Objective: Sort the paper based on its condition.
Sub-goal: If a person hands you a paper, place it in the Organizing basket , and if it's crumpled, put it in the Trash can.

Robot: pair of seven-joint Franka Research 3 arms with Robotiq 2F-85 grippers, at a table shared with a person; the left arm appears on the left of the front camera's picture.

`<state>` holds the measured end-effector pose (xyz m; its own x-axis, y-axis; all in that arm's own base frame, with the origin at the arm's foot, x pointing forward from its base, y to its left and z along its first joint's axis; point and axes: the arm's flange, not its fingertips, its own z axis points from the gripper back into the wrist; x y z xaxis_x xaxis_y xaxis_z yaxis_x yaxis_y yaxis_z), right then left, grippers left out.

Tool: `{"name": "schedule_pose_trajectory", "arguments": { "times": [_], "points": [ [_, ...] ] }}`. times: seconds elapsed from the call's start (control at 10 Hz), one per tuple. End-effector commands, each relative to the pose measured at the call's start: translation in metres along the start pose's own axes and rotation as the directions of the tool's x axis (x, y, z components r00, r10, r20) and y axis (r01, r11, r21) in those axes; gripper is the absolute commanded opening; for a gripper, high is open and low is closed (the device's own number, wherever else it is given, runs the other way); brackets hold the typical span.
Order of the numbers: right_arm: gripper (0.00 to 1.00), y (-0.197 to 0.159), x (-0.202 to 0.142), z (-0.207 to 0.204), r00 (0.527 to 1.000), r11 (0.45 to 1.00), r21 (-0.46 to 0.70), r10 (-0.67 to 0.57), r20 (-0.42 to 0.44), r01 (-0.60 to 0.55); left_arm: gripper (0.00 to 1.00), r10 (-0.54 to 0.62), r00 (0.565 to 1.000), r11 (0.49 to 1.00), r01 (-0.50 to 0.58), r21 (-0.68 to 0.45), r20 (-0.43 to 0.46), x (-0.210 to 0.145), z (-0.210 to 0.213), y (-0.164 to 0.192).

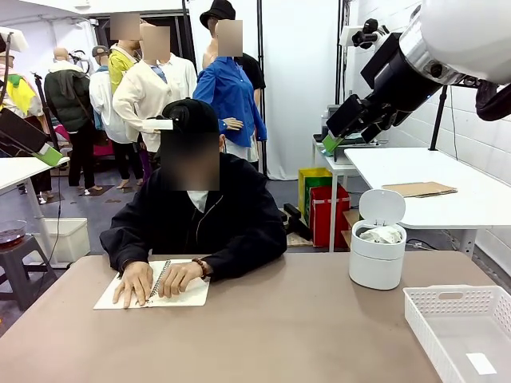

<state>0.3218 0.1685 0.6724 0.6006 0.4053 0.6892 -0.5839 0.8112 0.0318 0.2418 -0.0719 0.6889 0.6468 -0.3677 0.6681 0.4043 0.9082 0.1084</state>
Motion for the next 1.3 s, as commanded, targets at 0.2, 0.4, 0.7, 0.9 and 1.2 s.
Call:
{"name": "schedule_pose_trajectory", "arguments": {
  "times": [0.2,0.4,0.7,0.9,1.2],
  "points": [
    [1.00,0.0002,-0.0004,-0.0008,1.000,1.000,0.001,-0.001,-0.004,0.001,1.00,0.001,1.000,1.000,-0.001,0.011,-0.003,0.0000,-0.0002,0.0005],
    [1.00,0.0002,-0.0004,-0.0008,1.000,1.000,0.001,-0.001,-0.004,0.001,1.00,0.001,1.000,1.000,-0.001,0.011,-0.003,0.0000,-0.0002,0.0005],
    [1.00,0.0002,-0.0004,-0.0008,1.000,1.000,0.001,-0.001,-0.004,0.001,1.00,0.001,1.000,1.000,-0.001,0.011,-0.003,0.0000,-0.0002,0.0005],
    [1.00,0.0002,-0.0004,-0.0008,1.000,1.000,0.001,-0.001,-0.004,0.001,1.00,0.001,1.000,1.000,-0.001,0.011,-0.003,0.0000,-0.0002,0.0005],
    [1.00,0.0002,-0.0004,-0.0008,1.000,1.000,0.001,-0.001,-0.004,0.001,1.00,0.001,1.000,1.000,-0.001,0.011,-0.003,0.0000,-0.0002,0.0005]
  ]
}}
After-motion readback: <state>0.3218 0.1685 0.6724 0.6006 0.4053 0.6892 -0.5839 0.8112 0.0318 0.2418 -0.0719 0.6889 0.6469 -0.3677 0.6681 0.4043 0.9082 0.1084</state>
